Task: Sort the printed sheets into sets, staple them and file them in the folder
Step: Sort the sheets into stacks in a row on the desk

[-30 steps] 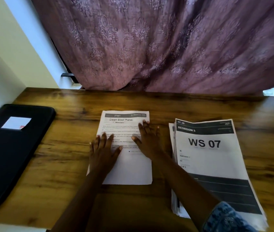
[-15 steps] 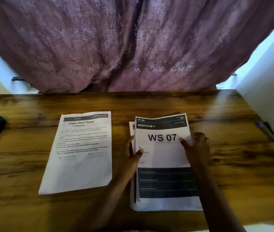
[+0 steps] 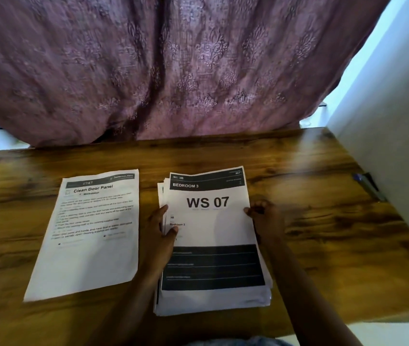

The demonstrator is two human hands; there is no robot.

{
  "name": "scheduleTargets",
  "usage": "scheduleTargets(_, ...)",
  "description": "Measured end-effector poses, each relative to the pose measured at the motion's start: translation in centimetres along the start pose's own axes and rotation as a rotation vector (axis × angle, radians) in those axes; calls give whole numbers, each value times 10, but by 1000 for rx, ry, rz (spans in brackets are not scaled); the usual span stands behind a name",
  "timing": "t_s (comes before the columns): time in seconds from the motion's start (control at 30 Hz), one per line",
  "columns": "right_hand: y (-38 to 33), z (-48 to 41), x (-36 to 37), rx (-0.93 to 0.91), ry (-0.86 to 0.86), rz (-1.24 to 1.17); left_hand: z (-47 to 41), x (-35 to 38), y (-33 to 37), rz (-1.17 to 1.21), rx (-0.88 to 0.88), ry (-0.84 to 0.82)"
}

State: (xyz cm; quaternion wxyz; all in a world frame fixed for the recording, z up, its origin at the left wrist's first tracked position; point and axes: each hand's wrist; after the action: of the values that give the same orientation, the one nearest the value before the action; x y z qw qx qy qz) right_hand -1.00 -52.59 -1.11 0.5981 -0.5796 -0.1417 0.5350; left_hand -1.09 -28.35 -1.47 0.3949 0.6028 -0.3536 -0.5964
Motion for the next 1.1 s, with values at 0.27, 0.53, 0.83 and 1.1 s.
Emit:
scheduleTargets(0.27, -7, -10, -26, -90, 87, -43, -4, 10, 42, -311, 224, 89)
scheduleTargets(0.53, -11, -55, -131, 20, 42, -377, -32, 97, 103, 293, 14, -129)
scheduleTargets(0.83, 51, -156, -255, -156, 321, 581, -33, 202, 129, 347, -115, -60)
scheduleTargets(1.1, 47, -167, -262, -218, 242, 711, -43, 212, 130, 367, -134, 33)
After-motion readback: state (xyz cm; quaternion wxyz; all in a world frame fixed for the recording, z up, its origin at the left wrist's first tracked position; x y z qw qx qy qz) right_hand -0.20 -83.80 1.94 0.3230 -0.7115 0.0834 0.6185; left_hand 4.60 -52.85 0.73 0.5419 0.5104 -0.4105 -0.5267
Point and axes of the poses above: each hand's wrist, its own z-axis away from the middle knuckle, its own x-axis out of the palm, y = z × x, and after that the axes turned 4 degrees about x, right-handed
